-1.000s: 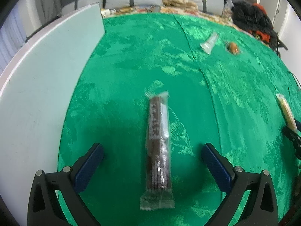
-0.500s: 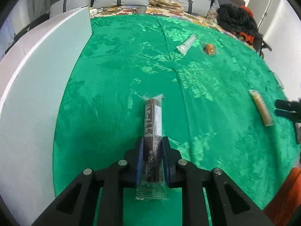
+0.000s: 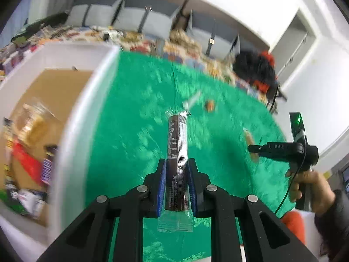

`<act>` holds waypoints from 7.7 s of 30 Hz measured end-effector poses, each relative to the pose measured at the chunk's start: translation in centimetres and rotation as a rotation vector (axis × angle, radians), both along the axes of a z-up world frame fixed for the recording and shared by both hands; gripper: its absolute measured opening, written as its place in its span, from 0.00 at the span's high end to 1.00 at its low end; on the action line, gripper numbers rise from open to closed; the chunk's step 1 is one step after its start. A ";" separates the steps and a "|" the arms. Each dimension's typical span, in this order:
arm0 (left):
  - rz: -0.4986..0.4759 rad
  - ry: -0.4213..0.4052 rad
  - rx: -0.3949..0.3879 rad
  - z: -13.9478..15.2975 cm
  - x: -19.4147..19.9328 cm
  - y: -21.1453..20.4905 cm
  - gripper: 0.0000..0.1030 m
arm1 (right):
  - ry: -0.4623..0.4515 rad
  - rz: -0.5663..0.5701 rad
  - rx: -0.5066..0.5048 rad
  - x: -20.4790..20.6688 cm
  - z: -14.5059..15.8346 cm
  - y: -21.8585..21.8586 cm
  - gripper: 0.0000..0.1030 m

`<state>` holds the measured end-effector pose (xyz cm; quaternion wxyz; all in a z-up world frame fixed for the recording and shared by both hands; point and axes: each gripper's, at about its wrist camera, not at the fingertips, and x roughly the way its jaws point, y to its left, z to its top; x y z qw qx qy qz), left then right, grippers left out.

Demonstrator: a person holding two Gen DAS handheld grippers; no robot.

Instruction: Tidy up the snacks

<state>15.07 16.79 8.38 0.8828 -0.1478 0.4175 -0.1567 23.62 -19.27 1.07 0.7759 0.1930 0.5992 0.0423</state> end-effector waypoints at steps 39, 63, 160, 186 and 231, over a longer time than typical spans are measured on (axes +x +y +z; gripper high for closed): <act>-0.021 -0.006 0.054 -2.4 2.5 -8.0 0.00 | -0.271 -0.024 -0.514 -6.4 -5.5 -9.0 0.27; -0.093 0.014 0.399 -15.0 9.2 -19.2 0.00 | -0.268 -0.072 -0.441 -6.8 -5.5 -9.4 0.18; 0.039 0.042 0.400 -15.2 12.7 -12.7 0.00 | -0.261 -0.099 -0.448 -6.5 -5.8 -9.6 0.16; 0.039 0.042 0.400 -15.2 12.7 -12.7 0.00 | -0.129 0.022 -0.315 18.0 -7.5 5.5 0.56; 0.073 0.054 0.218 -10.4 5.9 -7.6 0.83 | -0.025 0.124 -0.213 10.8 -6.7 10.8 0.73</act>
